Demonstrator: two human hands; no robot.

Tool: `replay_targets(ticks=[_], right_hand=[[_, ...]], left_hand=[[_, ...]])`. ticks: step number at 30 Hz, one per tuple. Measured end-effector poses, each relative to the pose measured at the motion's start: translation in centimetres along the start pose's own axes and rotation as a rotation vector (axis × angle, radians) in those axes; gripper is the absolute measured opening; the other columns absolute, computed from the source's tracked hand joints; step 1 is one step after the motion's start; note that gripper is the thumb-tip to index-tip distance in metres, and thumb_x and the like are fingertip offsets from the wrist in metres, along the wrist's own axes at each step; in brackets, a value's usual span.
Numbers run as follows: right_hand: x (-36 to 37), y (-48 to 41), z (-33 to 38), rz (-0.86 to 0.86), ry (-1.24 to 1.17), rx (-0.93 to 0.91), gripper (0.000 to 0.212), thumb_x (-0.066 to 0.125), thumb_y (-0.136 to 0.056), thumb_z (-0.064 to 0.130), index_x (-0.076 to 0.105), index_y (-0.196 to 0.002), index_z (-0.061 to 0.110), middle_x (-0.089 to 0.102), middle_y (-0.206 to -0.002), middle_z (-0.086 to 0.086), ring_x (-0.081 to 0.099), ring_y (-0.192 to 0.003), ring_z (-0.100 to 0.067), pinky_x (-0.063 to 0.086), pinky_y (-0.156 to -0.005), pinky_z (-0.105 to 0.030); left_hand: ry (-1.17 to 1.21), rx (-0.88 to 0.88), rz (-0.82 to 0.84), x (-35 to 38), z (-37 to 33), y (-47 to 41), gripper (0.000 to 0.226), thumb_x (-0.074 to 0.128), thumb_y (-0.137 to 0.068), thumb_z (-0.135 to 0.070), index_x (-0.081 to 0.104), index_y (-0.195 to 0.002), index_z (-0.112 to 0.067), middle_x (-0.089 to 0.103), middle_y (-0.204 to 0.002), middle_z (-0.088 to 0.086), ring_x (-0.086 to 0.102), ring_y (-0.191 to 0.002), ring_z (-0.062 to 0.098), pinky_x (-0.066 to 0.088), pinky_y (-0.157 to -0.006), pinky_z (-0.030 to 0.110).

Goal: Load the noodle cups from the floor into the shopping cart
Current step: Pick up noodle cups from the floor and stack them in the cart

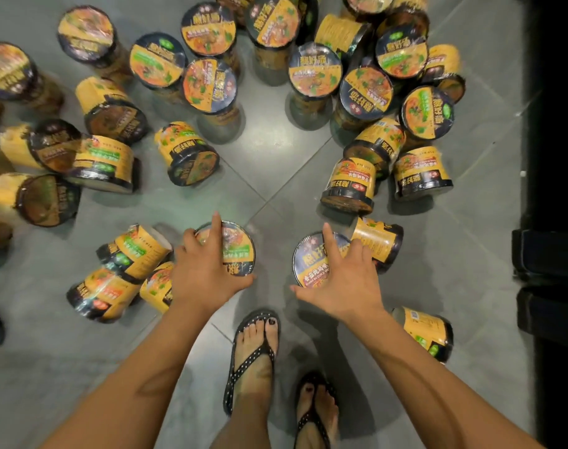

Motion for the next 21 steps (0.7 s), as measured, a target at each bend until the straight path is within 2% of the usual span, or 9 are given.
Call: replay_targets(ticks=[6,9,12,15,18,21], right_hand=[[-9.0,9.9,3.1,0.148,-0.049,-0.062,0.122,0.056,-0.063,0.084,-0.009,-0.152,0.033,0.026,-0.140,-0.019,0.024,-0.130,-0.038,0.028,-0.109,-0.042],[-13.9,16.3,4.9,0.176,-0.027,-0.108,0.122,0.055,-0.061,0.084,-0.006,-0.153,0.032,0.026,-0.141,-0.016,0.030,-0.127,-0.036,0.034,-0.104,-0.040],[-18.2,22.9,6.2,0.139,0.072,-0.178,0.123,0.033,-0.049,0.087,0.001,-0.154,0.031,0.039,-0.126,-0.013,0.041,-0.115,-0.033,0.039,-0.092,-0.036],[-21.9,29.0,7.0,0.088,0.164,-0.224,0.124,0.020,-0.047,0.089,0.003,-0.154,0.030,0.046,-0.115,-0.011,0.047,-0.106,-0.030,0.039,-0.084,-0.035],[-24.6,34.4,7.1,0.110,0.198,-0.217,0.128,0.012,-0.043,0.092,0.000,-0.154,0.030,0.046,-0.118,-0.012,0.047,-0.111,-0.030,0.039,-0.086,-0.035],[-26.3,38.6,7.2,0.153,0.212,-0.229,0.132,0.012,-0.040,0.095,0.001,-0.155,0.029,0.045,-0.125,-0.015,0.046,-0.117,-0.032,0.040,-0.092,-0.038]], left_hand=[[0.084,-0.089,0.053,-9.7,0.8,12.7,0.132,0.073,-0.050,-0.076,0.009,-0.154,-0.026,0.031,-0.138,0.025,0.045,-0.115,0.047,0.045,-0.090,0.050],[0.084,-0.153,0.099,-14.6,0.9,20.1,0.133,0.057,-0.045,-0.087,0.003,-0.153,-0.031,0.029,-0.142,0.021,0.045,-0.117,0.044,0.047,-0.088,0.049],[0.109,-0.214,0.089,-18.7,0.6,27.6,0.132,0.064,-0.048,-0.083,-0.001,-0.152,-0.035,0.032,-0.138,0.016,0.047,-0.116,0.040,0.049,-0.087,0.046],[0.161,-0.261,0.033,-22.1,-0.1,34.6,0.130,0.066,-0.049,-0.081,-0.001,-0.152,-0.036,0.032,-0.138,0.012,0.048,-0.117,0.035,0.051,-0.083,0.044],[0.194,-0.300,-0.009,-24.8,-0.7,40.9,0.129,0.067,-0.052,-0.079,-0.003,-0.151,-0.037,0.032,-0.140,0.012,0.048,-0.118,0.034,0.051,-0.083,0.043],[0.231,-0.325,-0.042,-26.3,-0.7,46.2,0.129,0.067,-0.053,-0.079,-0.005,-0.151,-0.038,0.030,-0.142,0.012,0.045,-0.121,0.034,0.050,-0.089,0.043]])
Point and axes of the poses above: each hand's wrist, its own y-axis away from the middle knuckle, its own x-axis out of the palm, z = x × y, the point moved 4 cm from there along -y, towards the middle knuckle
